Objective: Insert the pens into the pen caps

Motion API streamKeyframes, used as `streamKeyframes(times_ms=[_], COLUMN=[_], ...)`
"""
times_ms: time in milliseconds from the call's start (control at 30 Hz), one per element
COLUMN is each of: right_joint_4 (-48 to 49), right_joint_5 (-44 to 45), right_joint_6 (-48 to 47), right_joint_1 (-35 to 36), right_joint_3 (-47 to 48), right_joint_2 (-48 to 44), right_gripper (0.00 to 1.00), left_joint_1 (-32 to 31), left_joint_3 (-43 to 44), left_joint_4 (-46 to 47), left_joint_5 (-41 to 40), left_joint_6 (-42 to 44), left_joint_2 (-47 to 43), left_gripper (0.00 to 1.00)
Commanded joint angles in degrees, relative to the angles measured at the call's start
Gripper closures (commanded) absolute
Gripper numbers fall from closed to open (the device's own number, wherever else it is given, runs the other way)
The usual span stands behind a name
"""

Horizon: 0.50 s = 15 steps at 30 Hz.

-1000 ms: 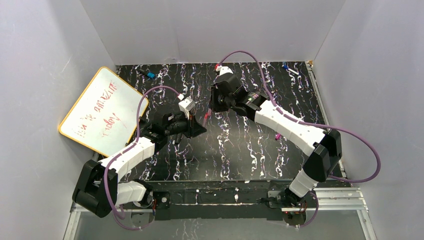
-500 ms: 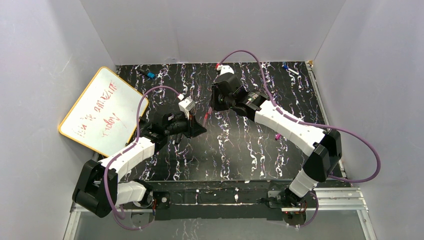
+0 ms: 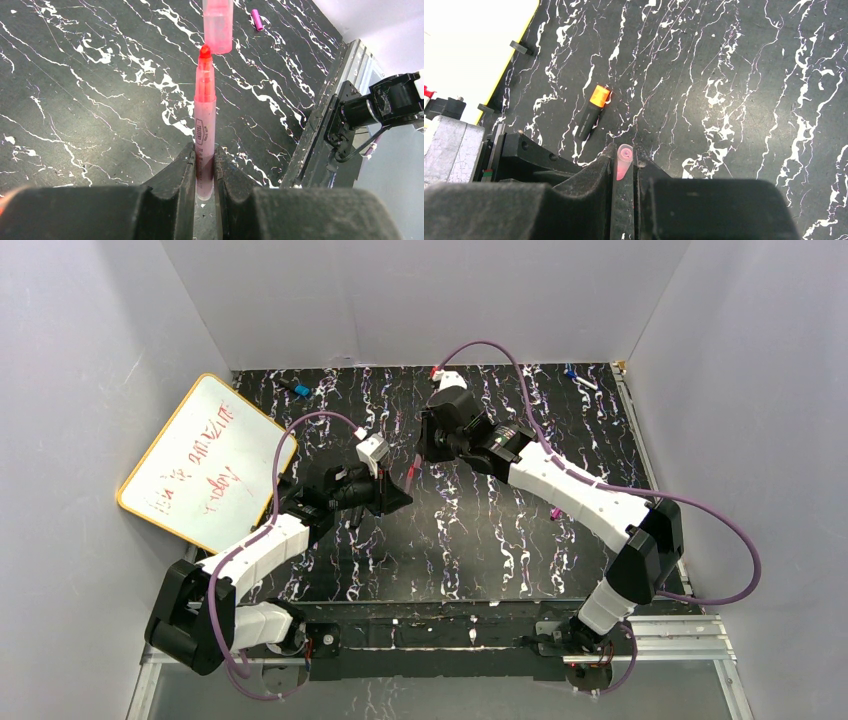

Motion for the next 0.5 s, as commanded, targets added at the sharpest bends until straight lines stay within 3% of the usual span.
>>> streamKeyframes(times_ms=[0,467], right_joint_4=[1.7,3.8], right_joint_5=[-0.4,3.0], right_joint_6=[0.5,0.2], right_joint_1=[0.7,0.8], right_joint_3=[0.2,0.3], right_joint_2=[-1.7,-2.7], right_gripper=[0.99,0.99], left_joint_1=[0.2,0.2], left_joint_3=[0.0,0.1], left_joint_4=[0.3,0.1], left_joint_5=[1.1,1.1], left_joint_6=[0.0,0.0], left_joint_2=[-1.6,-1.6], left_gripper=[1.00,1.00])
